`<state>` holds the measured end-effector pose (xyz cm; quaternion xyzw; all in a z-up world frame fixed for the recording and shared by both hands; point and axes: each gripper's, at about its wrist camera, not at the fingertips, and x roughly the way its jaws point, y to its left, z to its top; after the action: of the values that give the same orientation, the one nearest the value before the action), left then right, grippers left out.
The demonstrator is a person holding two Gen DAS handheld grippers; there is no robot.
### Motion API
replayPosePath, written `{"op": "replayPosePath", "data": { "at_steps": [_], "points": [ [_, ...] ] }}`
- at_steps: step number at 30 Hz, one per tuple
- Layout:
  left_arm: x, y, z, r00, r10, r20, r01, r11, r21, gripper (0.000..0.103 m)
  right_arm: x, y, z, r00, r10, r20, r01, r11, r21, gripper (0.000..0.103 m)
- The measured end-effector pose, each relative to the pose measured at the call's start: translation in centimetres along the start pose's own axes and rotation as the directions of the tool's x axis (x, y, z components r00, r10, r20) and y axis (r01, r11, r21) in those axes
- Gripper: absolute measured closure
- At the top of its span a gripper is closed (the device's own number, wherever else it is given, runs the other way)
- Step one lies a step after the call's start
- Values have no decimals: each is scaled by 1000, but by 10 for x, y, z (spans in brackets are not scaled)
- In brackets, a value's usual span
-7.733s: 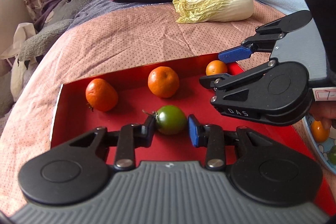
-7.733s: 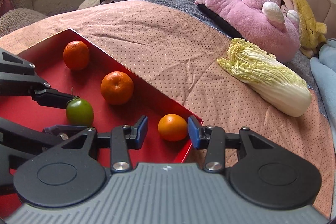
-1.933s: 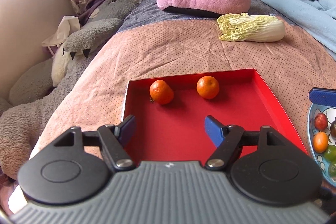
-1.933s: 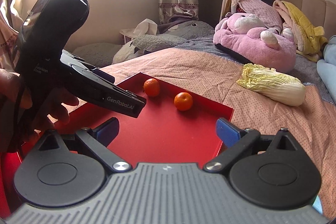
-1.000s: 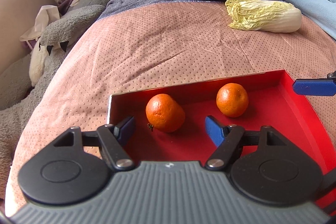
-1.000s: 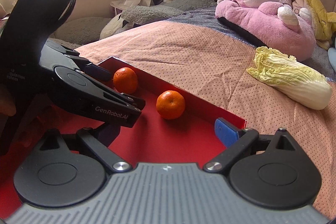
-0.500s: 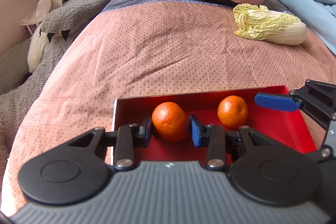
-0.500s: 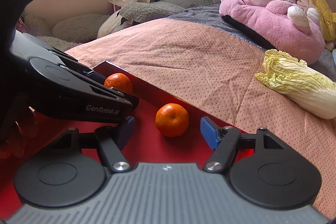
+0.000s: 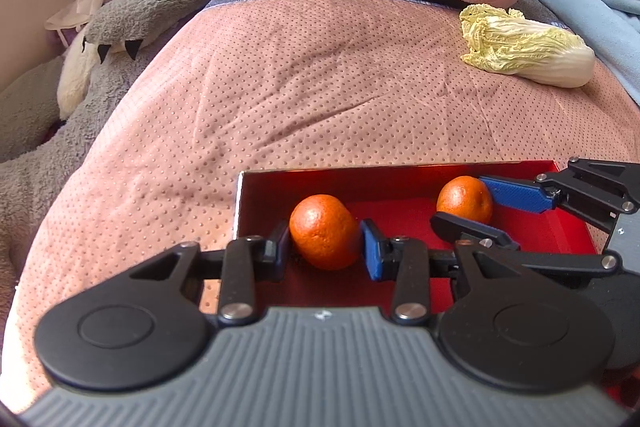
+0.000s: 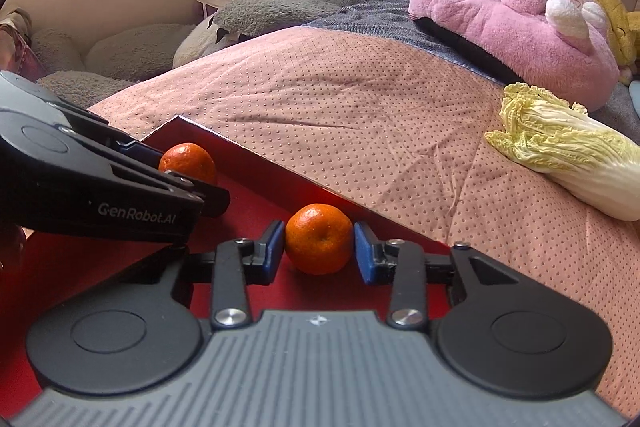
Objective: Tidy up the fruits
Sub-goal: 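Carry both mandarins from the red tray over the blue plate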
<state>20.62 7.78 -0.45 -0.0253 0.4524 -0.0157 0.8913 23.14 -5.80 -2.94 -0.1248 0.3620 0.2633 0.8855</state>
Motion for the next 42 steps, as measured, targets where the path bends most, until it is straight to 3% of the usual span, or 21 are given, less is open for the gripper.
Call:
{"op": "replayPosePath", "data": {
  "at_steps": [11, 23, 42],
  "points": [
    [-13, -11, -20, 999, 27, 31, -27, 1000, 10, 63, -45, 17, -41, 999, 49, -12, -50, 999, -18, 59],
    [-36, -30, -51, 998, 69, 6, -70, 995, 78, 63, -100, 40, -89, 998, 58, -8, -58, 995, -77, 59],
    [-61, -58, -80, 997, 71, -6, -70, 993, 93, 63, -137, 47, -120, 999, 51, 9, -50, 995, -84, 60]
  ]
}}
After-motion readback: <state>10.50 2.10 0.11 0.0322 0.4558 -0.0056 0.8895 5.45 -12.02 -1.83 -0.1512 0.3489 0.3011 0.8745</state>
